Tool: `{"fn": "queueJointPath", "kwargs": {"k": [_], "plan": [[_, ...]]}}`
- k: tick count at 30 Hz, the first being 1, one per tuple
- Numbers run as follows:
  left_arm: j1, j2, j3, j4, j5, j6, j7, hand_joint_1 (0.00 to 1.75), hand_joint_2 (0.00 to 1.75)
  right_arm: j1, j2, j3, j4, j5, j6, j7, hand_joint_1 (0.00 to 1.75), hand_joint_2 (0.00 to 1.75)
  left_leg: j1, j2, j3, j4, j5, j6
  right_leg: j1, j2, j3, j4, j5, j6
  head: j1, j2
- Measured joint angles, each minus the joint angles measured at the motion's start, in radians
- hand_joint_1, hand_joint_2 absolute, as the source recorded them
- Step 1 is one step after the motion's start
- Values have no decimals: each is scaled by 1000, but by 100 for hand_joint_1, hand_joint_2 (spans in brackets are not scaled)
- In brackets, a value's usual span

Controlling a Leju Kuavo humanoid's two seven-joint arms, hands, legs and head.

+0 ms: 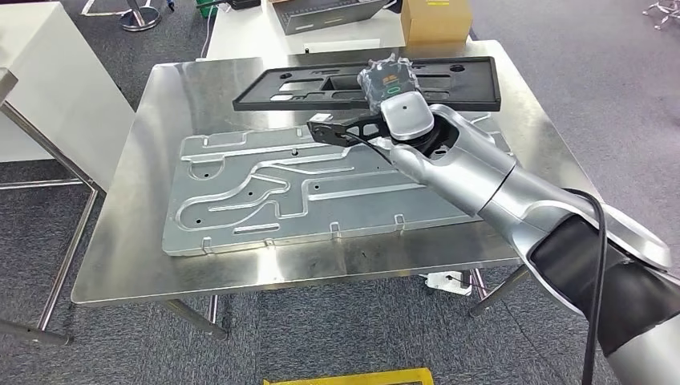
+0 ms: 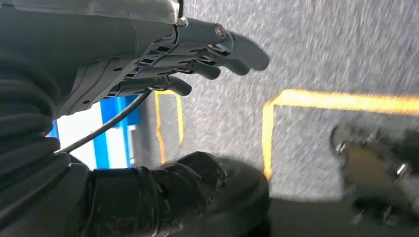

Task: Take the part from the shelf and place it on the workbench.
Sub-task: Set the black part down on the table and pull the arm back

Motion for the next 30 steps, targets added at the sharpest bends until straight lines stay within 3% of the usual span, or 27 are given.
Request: {"fn": "queueJointPath", "kwargs": {"k": [2, 5, 6, 7, 9, 11, 13, 16, 18, 20, 21, 22, 23, 25, 26, 27, 30], "plan": [[0, -1, 0, 0, 2, 0, 1, 0, 175, 1, 0, -2, 0, 0, -3, -1, 175, 175, 2, 3, -27, 54, -28, -9, -3, 1, 5, -3, -3, -12, -3, 0], [0, -1, 0, 0, 5, -1, 0, 0, 175, 12, 1, -3, 1, -1, -10, -2, 175, 175, 6, 6, -131, 236, -86, -19, -1, 1, 16, -4, -11, -20, -6, 0], [0, -1, 0, 0, 5, -2, 0, 0, 175, 21, 2, -3, 1, -2, -11, -6, 175, 175, 6, 6, -157, 271, -84, -18, 0, 1, 23, -5, -15, -21, -6, 0], [1, -1, 0, 0, 6, -3, 0, 0, 175, 30, 2, -3, 2, -3, -14, -11, 175, 175, 5, 6, -166, 268, -63, -15, 2, 1, 31, -6, -20, -21, -6, 0], [1, -1, 0, 0, 7, -7, 0, 0, 175, 44, 6, -3, 6, -4, -24, -26, 175, 175, 0, 6, -127, 154, 22, 3, 5, 2, 50, -9, -30, -21, -6, 0], [0, 1, 0, 0, 8, -11, 1, 0, 175, 49, 10, -3, 11, -3, -37, -37, 175, 175, -8, 6, -73, 30, 72, 27, 8, 2, 61, -14, -37, -17, -5, 0], [-1, 4, 0, 0, 8, -17, 2, 0, 175, 54, 12, -3, 16, -2, -45, -46, 175, 175, -14, 6, -53, -9, 70, 38, 5, 2, 65, -21, -38, -7, -5, 0], [0, 3, 0, 0, 8, -27, -2, 0, 175, 66, 15, -3, 24, 1, -46, -59, 175, 175, -9, 7, -32, -45, 76, 38, 5, 0, 68, -25, -44, 9, -3, 0], [1, 3, 0, 0, 8, -32, -7, 0, 175, 69, 15, -3, 28, 5, -44, -65, 175, 175, -3, 9, -13, -67, 80, 40, 7, -1, 33, 47, -82, 13, 1, 0], [-1, 2, 0, 0, 9, -40, -12, 0, 175, 75, 15, -3, 31, 8, -42, -70, 175, 175, -4, 9, -6, -67, 74, 43, 8, -2, -36, 170, -127, 17, 3, 0], [-1, 2, 0, 0, 9, -43, -14, 0, 175, 80, 15, -3, 33, 8, -40, -73, 175, 175, -4, 8, -4, -64, 68, 43, 7, -2, -64, 211, -132, 19, 3, 0], [-1, 2, 0, 0, 11, -46, -15, 0, 175, 85, 15, -3, 35, 9, -38, -75, 175, 175, -4, 6, -2, -58, 62, 43, 6, -2, -76, 217, -116, 21, 4, 0], [0, 2, 0, 0, 12, -48, -14, 0, 175, 88, 15, -3, 36, 9, -37, -77, 175, 175, -3, 5, 0, -50, 53, 41, 5, -3, -70, 185, -83, 23, 4, 0], [2, 0, 0, 0, 15, -52, -10, 0, 175, 90, 15, -3, 38, 10, -37, -79, 175, 175, -3, 1, 3, -30, 33, 32, 3, -6, -25, 66, -12, 23, 4, 0], [2, 0, 0, 1, 15, -54, -8, 0, 175, 90, 15, -3, 38, 11, -38, -80, 175, 175, -4, 0, 1, -19, 24, 27, 3, -6, -5, 20, 4, 20, 3, 0], [1, 0, 0, 1, 15, -54, -5, 0, 175, 91, 16, -3, 39, 11, -39, -82, 175, 175, -6, -1, -1, -11, 18, 22, 5, -5, 5, -4, 7, 16, 2, 0], [0, 1, 0, 1, 14, -54, 2, 0, 175, 101, 17, -2, 42, 11, -45, -87, 175, 175, -6, -2, -7, -7, 10, 11, 7, -2, 10, -9, -3, -2, 0, 0]]}}
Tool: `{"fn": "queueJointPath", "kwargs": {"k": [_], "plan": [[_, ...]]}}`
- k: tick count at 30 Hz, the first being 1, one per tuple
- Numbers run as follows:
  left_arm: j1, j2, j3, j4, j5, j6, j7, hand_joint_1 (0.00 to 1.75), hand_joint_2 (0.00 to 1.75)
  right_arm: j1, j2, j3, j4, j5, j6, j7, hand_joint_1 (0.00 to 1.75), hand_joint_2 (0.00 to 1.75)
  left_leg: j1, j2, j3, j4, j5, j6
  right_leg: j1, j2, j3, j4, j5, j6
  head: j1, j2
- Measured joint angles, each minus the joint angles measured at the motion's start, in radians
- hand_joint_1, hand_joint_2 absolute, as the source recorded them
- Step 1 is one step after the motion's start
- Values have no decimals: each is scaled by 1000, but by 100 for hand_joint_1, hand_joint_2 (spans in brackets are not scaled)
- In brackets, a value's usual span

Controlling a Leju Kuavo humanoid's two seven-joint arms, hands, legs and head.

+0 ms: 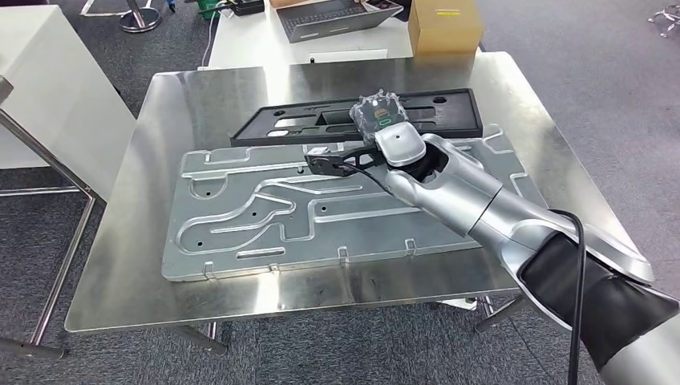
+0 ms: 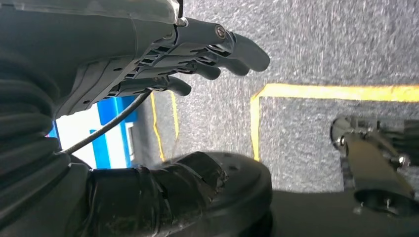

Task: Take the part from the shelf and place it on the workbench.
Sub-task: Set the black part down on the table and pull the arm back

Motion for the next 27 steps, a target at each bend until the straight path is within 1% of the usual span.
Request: {"fn": "queueJointPath", "kwargs": {"k": [1, 2, 3, 5, 6, 7, 8, 9, 10, 11, 12, 13, 14, 16, 17, 18, 19, 20, 21, 22, 23, 24, 25, 26, 27], "plan": [[0, 0, 0, 0, 0, 1, 1, 0, 175, 2, 0, 0, 2, 0, -3, 0, 175, 175, 1, 1, -3, 7, -6, -5, -2, 1, 3, -2, -1, -5, -1, 0], [0, 0, 0, 0, 0, 1, 1, 0, 175, 2, 1, 0, 3, 0, -9, 0, 175, 175, 2, 3, -14, 29, -19, -10, -5, 1, 7, -6, -2, -10, -2, 0], [0, 0, 0, 0, 0, 2, 1, 0, 175, 3, 1, -1, 5, -1, -15, 0, 175, 175, 4, 5, -35, 70, -38, -16, -7, 1, 11, -8, -3, -15, -4, 0], [0, 0, 0, 0, 0, 4, -1, 0, 175, 9, 2, -1, 9, -4, -28, -1, 175, 175, 9, 7, -100, 189, -76, -25, -7, 2, 21, -9, -10, -21, -6, 0], [0, 0, 0, 0, 1, 5, -4, 0, 175, 16, 3, -1, 11, -6, -32, -4, 175, 175, 11, 7, -129, 235, -81, -28, -7, 2, 28, -9, -15, -22, -6, 0], [0, 0, 0, 0, 2, 6, -8, 0, 175, 25, 3, -1, 13, -8, -37, -10, 175, 175, 12, 7, -146, 250, -68, -29, -7, 2, 35, -9, -21, -22, -6, 0], [1, 0, 0, 0, 3, 7, -13, 0, 175, 34, 4, -1, 15, -9, -44, -18, 175, 175, 12, 7, -144, 229, -39, -27, -7, 2, 44, -9, -27, -20, -6, 0], [1, 0, 0, 0, 5, 8, -18, 0, 175, 42, 5, -1, 16, -11, -51, -26, 175, 175, 12, 7, -127, 177, 0, -22, -8, 2, 53, -9, -32, -19, -6, 0], [1, 0, 0, 0, 8, 11, -20, 0, 175, 47, 7, -1, 17, -12, -58, -32, 175, 175, 10, 7, -102, 112, 36, -15, -8, 3, 60, -10, -37, -17, -6, 0], [0, 1, 0, 0, 12, 13, -21, 0, 175, 50, 9, -1, 16, -12, -66, -36, 175, 175, 6, 7, -77, 56, 60, -7, -7, 3, 65, -11, -41, -14, -6, 0], [0, 2, 0, 0, 18, 14, -21, 0, 175, 52, 12, -1, 17, -12, -72, -37, 175, 175, 2, 7, -59, 17, 69, 1, -8, 5, 67, -13, -43, -9, -6, 0], [-1, 3, 0, 0, 24, 15, -23, 0, 175, 55, 13, -1, 17, -12, -76, -38, 175, 175, -2, 7, -50, -1, 68, 7, -9, 5, 68, -16, -44, -4, -5, 0], [-1, 4, 0, 0, 28, 14, -28, 0, 175, 59, 14, -1, 17, -12, -79, -39, 175, 175, -5, 7, -46, -6, 64, 11, -9, 6, 68, -20, -43, 2, -5, 0], [0, 4, 0, 0, 32, 11, -45, 0, 175, 70, 14, -2, 17, -12, -81, -42, 175, 175, 0, 8, -37, -23, 64, 14, -8, 3, 71, -23, -49, 13, -4, 0], [1, 3, 0, 0, 32, 9, -51, 0, 175, 74, 13, -3, 17, -12, -82, -43, 175, 175, 3, 9, -30, -31, 66, 17, -7, 2, 66, -8, -60, 16, -2, 0], [1, 3, 0, 0, 32, 8, -55, 0, 175, 77, 13, -4, 17, -12, -83, -44, 131, 131, 6, 10, -24, -39, 67, 19, -6, 1, 50, 26, -80, 17, -1, 0], [1, 3, 0, 0, 31, 6, -57, 0, 175, 80, 12, -5, 17, -12, -85, -44, 87, 87, 6, 10, -20, -42, 66, 23, -6, 0, 23, 82, -106, 17, 0, 0], [0, 3, 0, 0, 30, 5, -58, 0, 175, 83, 12, -5, 17, -12, -87, -45, 44, 44, 6, 11, -18, -42, 64, 26, -6, 0, -12, 149, -134, 17, 1, 0], [0, 3, 0, 0, 30, 4, -59, 0, 175, 89, 12, -5, 17, -12, -89, -46, 0, 0, 5, 10, -16, -41, 61, 28, -6, 0, -45, 208, -152, 18, 1, 0], [0, 2, 0, 0, 29, 3, -60, 0, 175, 96, 12, -5, 17, -12, -90, -47, 0, 0, 5, 9, -13, -39, 57, 29, -6, -1, -68, 242, -152, 20, 1, 0], [0, 2, 1, 0, 29, 2, -61, 0, 175, 102, 12, -5, 17, -12, -90, -48, 0, 0, 5, 8, -11, -35, 53, 29, -7, -1, -73, 238, -132, 21, 1, 0], [1, 0, 1, 0, 29, 1, -61, 0, 131, 105, 12, -5, 17, -12, -91, -49, 0, 0, 5, 6, -8, -31, 48, 26, -8, -2, -59, 198, -97, 21, 1, 0], [2, -1, 1, 0, 28, 0, -62, 0, 87, 107, 12, -5, 17, -12, -93, -50, 0, 0, 6, 5, -6, -23, 41, 22, -9, -3, -34, 131, -58, 21, 1, 0], [2, -2, 1, 0, 26, -1, -62, 0, 44, 106, 12, -6, 17, -11, -96, -50, 0, 0, 5, 4, -7, -14, 33, 17, -8, -4, -8, 70, -33, 21, 1, 0], [2, -3, 1, 0, 24, -2, -62, 0, 0, 106, 12, -6, 17, -11, -99, -51, 0, 0, 4, 3, -10, -6, 28, 12, -7, -4, 12, 26, -18, 19, 0, 0]]}}
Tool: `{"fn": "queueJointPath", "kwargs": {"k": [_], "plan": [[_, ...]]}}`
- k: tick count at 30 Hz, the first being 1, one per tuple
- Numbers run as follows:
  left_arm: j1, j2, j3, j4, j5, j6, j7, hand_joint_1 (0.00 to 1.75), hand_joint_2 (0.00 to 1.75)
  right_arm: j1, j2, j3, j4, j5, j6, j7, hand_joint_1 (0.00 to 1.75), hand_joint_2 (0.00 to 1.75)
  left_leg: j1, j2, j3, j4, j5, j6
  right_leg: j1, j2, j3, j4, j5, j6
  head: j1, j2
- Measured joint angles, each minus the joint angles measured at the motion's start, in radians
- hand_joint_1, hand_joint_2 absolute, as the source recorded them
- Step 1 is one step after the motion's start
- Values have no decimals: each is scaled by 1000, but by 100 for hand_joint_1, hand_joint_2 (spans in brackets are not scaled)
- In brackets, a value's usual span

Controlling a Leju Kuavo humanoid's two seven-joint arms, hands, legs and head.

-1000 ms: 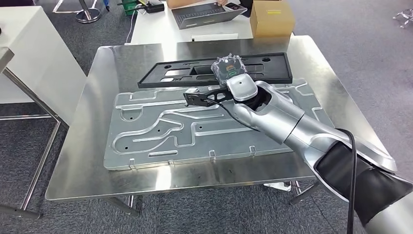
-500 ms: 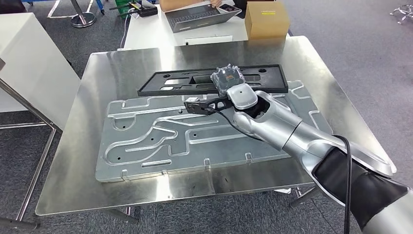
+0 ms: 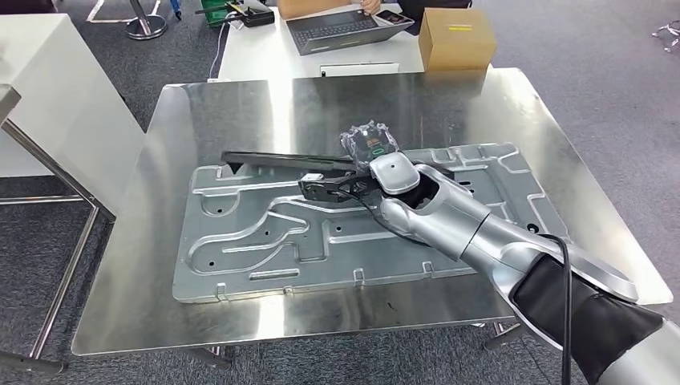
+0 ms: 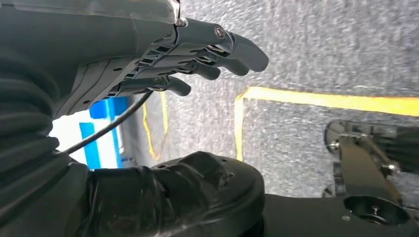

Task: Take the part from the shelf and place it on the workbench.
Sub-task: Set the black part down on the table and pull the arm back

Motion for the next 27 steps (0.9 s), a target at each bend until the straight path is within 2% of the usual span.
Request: {"fn": "queueJointPath", "kwargs": {"k": [1, 3, 5, 7, 9, 10, 11, 12, 14, 15, 16, 18, 19, 20, 21, 22, 24, 25, 26, 27], "plan": [[0, 0, 0, 0, -2, 0, 0, 0, 0, 1, 0, -1, -1, 0, -3, 0, 0, 0, -1, 0, -3, 6, -4, -5, 2, 1, 9, -22, 3, -3, 0, 0], [0, 0, 0, 0, -5, 4, 0, 0, 0, 3, 0, -2, -3, 1, -5, 0, 0, 0, -1, -1, -7, 9, -4, -13, 6, 5, 9, -23, 2, -12, -1, 0], [0, -1, 0, 0, -3, 10, 0, 0, 0, 4, -1, -7, -8, 2, -5, 4, 0, 0, 1, 1, -11, 19, -15, -22, 3, 5, 11, -27, 5, -23, -1, 0], [1, -3, 0, 0, 2, 16, 0, 0, 0, 3, -2, -15, -15, 2, -4, 13, 0, 0, 6, 4, -44, 95, -60, -33, -1, 5, 15, -32, 7, -31, -2, 0], [2, -4, 0, 0, 7, 18, 1, 0, 0, 7, -3, -20, -21, 2, -2, 18, 0, 0, 10, 5, -105, 226, -116, -41, -1, 5, 15, -32, 6, -35, -2, 0], [2, -4, 0, 0, 9, 18, 2, 0, 0, 10, -3, -21, -24, 2, 0, 19, 0, 0, 11, 5, -129, 272, -127, -43, 0, 5, 16, -32, 5, -35, -2, 0], [2, -4, 0, 0, 11, 17, 3, 0, 0, 14, -4, -22, -28, 6, 4, 20, 0, 0, 11, 5, -136, 282, -119, -43, 0, 6, 17, -32, 5, -36, -3, 0], [2, -3, 0, 0, 11, 16, 4, 0, 0, 16, -5, -23, -31, 11, 9, 20, 0, 0, 11, 5, -124, 253, -93, -40, 0, 6, 19, -32, 4, -35, -3, 0], [2, -3, 0, 0, 11, 15, 6, 0, 0, 16, -6, -24, -41, 22, 17, 20, 0, 0, 9, 5, -60, 116, -26, -29, 0, 9, 22, -32, 2, -33, -3, 0], [1, -3, 0, 0, 11, 15, 6, 0, 0, 15, -7, -25, -44, 24, 19, 21, 0, 0, 6, 4, -29, 55, -7, -23, 1, 9, 23, -33, 1, -30, -2, 0], [1, -3, 0, 0, 10, 14, 5, 0, 0, 15, -8, -25, -48, 26, 19, 21, 0, 0, 3, 4, -9, 17, 1, -18, 1, 10, 23, -34, 2, -25, -2, 0], [0, -3, 0, 0, 8, 13, 2, 0, 0, 17, -12, -26, -52, 26, 19, 21, 0, 0, -2, 3, -2, 1, 2, -13, 1, 10, 23, -38, 7, -14, -2, 0], [1, -3, 0, 0, 8, 12, 1, 0, 0, 18, -14, -26, -54, 26, 19, 21, 0, 0, 0, 3, -1, -4, 7, -9, 1, 10, 23, -40, 7, -8, -2, 0], [1, -4, 0, 0, 7, 12, -1, 0, 0, 19, -17, -26, -55, 26, 19, 21, 0, 0, 2, 5, 0, -10, 13, -4, 1, 10, 22, -37, 0, -4, -1, 0], [0, -4, 0, 0, 6, 11, -2, 0, 0, 19, -20, -26, -57, 26, 19, 21, 0, 0, 4, 7, 1, -18, 19, 2, 2, 9, 15, -19, -18, -1, -1, 0], [0, -4, 0, 0, 6, 9, -2, 0, 0, 19, -23, -26, -59, 27, 19, 21, 0, 0, 6, 9, 1, -24, 24, 7, 3, 7, 2, 18, -49, 1, 0, 0], [-1, -5, 0, 0, 4, 5, -4, 0, 0, 23, -28, -27, -61, 27, 20, 22, 0, 0, 4, 10, -5, -24, 29, 13, 4, 5, -42, 141, -122, 3, 0, 0], [-1, -5, 0, 0, 4, 3, -5, 0, 0, 27, -31, -27, -61, 28, 21, 24, 0, 0, 3, 10, -10, -21, 30, 15, 4, 5, -59, 195, -143, 5, 0, 0], [0, -5, 0, 0, 4, 1, -6, 0, 0, 31, -33, -27, -61, 28, 23, 26, 0, 0, 3, 10, -15, -18, 32, 15, 4, 5, -65, 221, -147, 7, 0, 0], [1, -6, 0, 0, 4, -1, -5, 0, 0, 33, -35, -27, -61, 28, 24, 28, 0, 0, 3, 9, -21, -13, 33, 15, 4, 5, -52, 209, -131, 8, 0, 0]]}}
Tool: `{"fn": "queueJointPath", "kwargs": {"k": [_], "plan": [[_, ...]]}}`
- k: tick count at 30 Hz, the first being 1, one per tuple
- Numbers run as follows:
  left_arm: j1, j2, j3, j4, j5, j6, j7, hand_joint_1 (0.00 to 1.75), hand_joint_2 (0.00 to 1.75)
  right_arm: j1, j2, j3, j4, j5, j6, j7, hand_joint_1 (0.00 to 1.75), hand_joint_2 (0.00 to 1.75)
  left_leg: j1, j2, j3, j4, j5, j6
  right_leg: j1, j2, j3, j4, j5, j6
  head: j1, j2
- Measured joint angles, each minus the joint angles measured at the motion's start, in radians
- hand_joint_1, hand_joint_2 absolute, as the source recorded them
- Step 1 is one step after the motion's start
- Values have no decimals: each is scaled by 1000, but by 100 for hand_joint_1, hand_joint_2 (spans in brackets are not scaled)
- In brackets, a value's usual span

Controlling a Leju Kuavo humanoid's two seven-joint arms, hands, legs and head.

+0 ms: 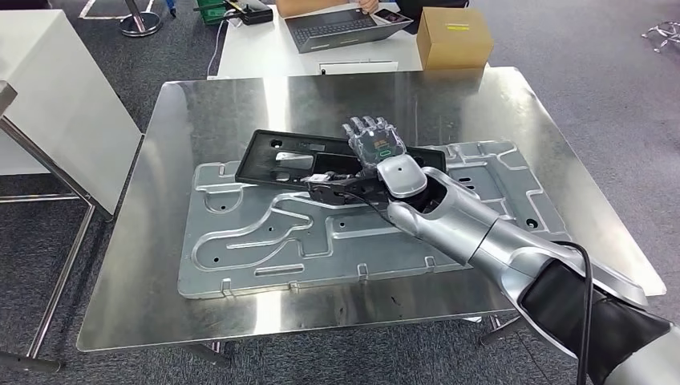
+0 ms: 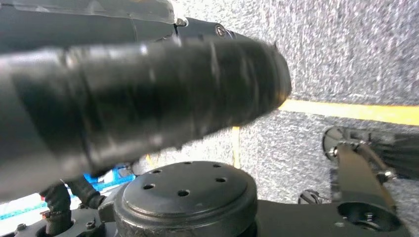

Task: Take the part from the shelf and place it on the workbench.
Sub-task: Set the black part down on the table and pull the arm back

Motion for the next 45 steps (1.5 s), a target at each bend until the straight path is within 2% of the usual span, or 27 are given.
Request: {"fn": "queueJointPath", "kwargs": {"k": [2, 4, 8, 9, 11, 13, 14, 16, 18, 20, 21, 23, 24, 25, 27, 28, 29, 31, 33, 35, 36, 38, 39, 40, 43, 44, 45], "plan": [[1, -2, 0, 0, -1, -2, 4, 0, 0, 1, -2, 0, 0, 0, 1, 2, 0, 0, 0, 0, -11, 13, 1, -2, -1, -2, 68, -116, 50, -1, 0, 0], [0, -3, 0, 0, -2, -2, 9, 0, 0, 1, -4, -1, -2, 1, 1, 2, 0, 0, -2, -1, -23, 24, 5, -11, 4, -1, 122, -214, 79, -6, 0, 0], [1, -2, 0, 0, -2, -3, 16, 0, 0, 3, -6, -2, -3, 10, 7, 3, 0, 0, -4, -5, -39, 28, 16, -38, 5, -2, 116, -239, 100, -30, -2, 0], [2, -1, 0, 0, -2, -3, 17, 0, 0, 3, -7, -2, -3, 12, 9, 4, 0, 0, -3, -5, -47, 42, -3, -44, 3, -3, 109, -242, 110, -39, -2, 0], [2, -2, 0, 1, -2, -4, 17, 0, 0, 2, -8, -3, -2, 16, 11, 5, 0, 0, 3, -4, -77, 127, -84, -55, 0, -5, 91, -246, 129, -51, -3, 0], [2, -3, 0, 1, -1, -4, 17, 0, 0, 2, -11, -4, -2, 19, 14, 7, 0, 0, 7, -4, -107, 251, -160, -64, 0, -5, 67, -246, 147, -55, -3, 0], [2, -3, 0, 1, -2, -4, 16, 0, 0, 2, -13, -5, -2, 22, 18, 8, 0, 0, 9, -4, -108, 290, -171, -67, 1, -5, 55, -246, 156, -54, -3, 0], [0, -3, 0, 1, -3, -4, 17, 0, 0, 2, -17, -5, -2, 31, 27, 10, 0, 0, 9, -4, -63, 270, -140, -66, 1, -5, 32, -246, 174, -51, -3, 0], [-2, -2, 0, 1, -5, -4, 20, 0, 0, 0, -20, -6, -4, 39, 32, 14, 0, 0, 7, -4, 40, 139, -109, -56, 2, -5, 16, -245, 190, -45, -3, 0], [-5, -1, 0, 1, -8, -5, 23, 0, 0, -8, -22, -11, -8, 43, 35, 19, 0, 0, 0, -5, 116, 26, -113, -43, 1, -7, 9, -248, 207, -34, -2, 0], [-5, 0, 0, 1, -9, -5, 24, 0, 0, -13, -23, -14, -9, 45, 39, 21, 0, 0, -4, -6, 127, 0, -118, -37, 0, -7, 8, -253, 217, -28, -2, 0], [-5, 0, 0, 1, -9, -6, 23, 0, 0, -21, -26, -16, -11, 49, 48, 22, 0, 0, -5, -4, 119, -17, -97, -25, -1, -6, 7, -266, 233, -15, -4, 0], [-5, -1, 0, 1, -9, -7, 23, 0, 0, -24, -28, -16, -12, 51, 51, 22, 0, 0, -3, -1, 116, -26, -84, -18, -1, -6, 2, -262, 220, -10, -3, 0], [-5, -1, 0, 1, -9, -8, 23, 0, 0, -26, -31, -16, -12, 52, 52, 22, 0, 0, 0, 1, 109, -34, -68, -9, 0, -5, -7, -239, 188, -8, 0, 0], [-6, -1, 0, 1, -10, -9, 21, 0, 0, -29, -33, -16, -14, 53, 53, 22, 0, 0, 1, 4, 86, -39, -41, 2, 0, -6, -36, -131, 85, -5, 5, 0], [-5, -1, 0, 1, -10, -10, 20, 0, 0, -30, -34, -16, -14, 53, 53, 22, 0, 0, 0, 5, 71, -37, -31, 4, 0, -6, -48, -65, 46, -4, 6, 0], [-5, -1, 0, 1, -10, -11, 19, 0, 0, -30, -35, -16, -14, 53, 53, 22, 0, 0, -1, 5, 56, -34, -21, 4, 1, -6, -53, -13, 30, -2, 6, 0], [-5, -2, 0, 1, -11, -12, 17, 0, 0, -31, -38, -16, -16, 53, 51, 22, 0, 0, -1, 5, 22, -22, -5, 0, 1, -6, -19, 1, 62, 0, 6, 0], [-4, -3, 0, 1, -11, -13, 17, 0, 0, -35, -39, -16, -20, 54, 48, 22, 0, 0, -1, 5, -11, -2, 6, -7, 1, -6, 72, -107, 97, -2, 6, 0], [-4, -3, 0, 1, -12, -14, 17, 0, 0, -38, -40, -18, -26, 54, 48, 23, 0, 0, -4, 4, -33, 14, 16, -18, 5, -4, 143, -219, 82, -8, 6, 0], [-4, -3, 0, 1, -12, -13, 17, 0, 0, -39, -41, -20, -29, 54, 48, 23, 0, 0, -5, 4, -38, 17, 23, -23, 7, -3, 153, -243, 70, -12, 6, 0], [-3, -2, 0, 1, -13, -12, 19, 0, 0, -39, -43, -22, -33, 54, 49, 24, 0, 0, -4, 2, -45, 17, 35, -35, 6, -4, 146, -249, 80, -24, 8, 0], [-2, -1, 0, 1, -13, -12, 20, 0, 0, -38, -43, -22, -34, 55, 50, 24, 0, 0, -3, 0, -53, 24, 25, -40, 4, -5, 139, -250, 89, -31, 8, 0], [-2, 0, 0, 1, -13, -12, 21, 0, 0, -38, -44, -22, -36, 55, 50, 24, 0, 0, -1, 0, -63, 46, -4, -46, 2, -7, 129, -252, 100, -39, 8, 0], [-1, 0, 0, 1, -15, -17, 28, 0, 0, -37, -45, -22, -40, 55, 50, 24, 0, 0, 6, 0, -107, 209, -145, -62, 0, -9, 88, -253, 135, -51, 7, 0], [-2, -1, 0, 1, -17, -18, 30, 0, 0, -36, -46, -22, -41, 55, 50, 24, 0, 0, 8, 0, -114, 264, -167, -65, 1, -9, 73, -253, 146, -51, 7, 0], [-2, -1, 0, 1, -20, -18, 31, 0, 0, -35, -46, -22, -41, 55, 51, 24, 0, 0, 8, 0, -108, 295, -165, -66, 1, -9, 57, -252, 158, -51, 7, 0]]}}
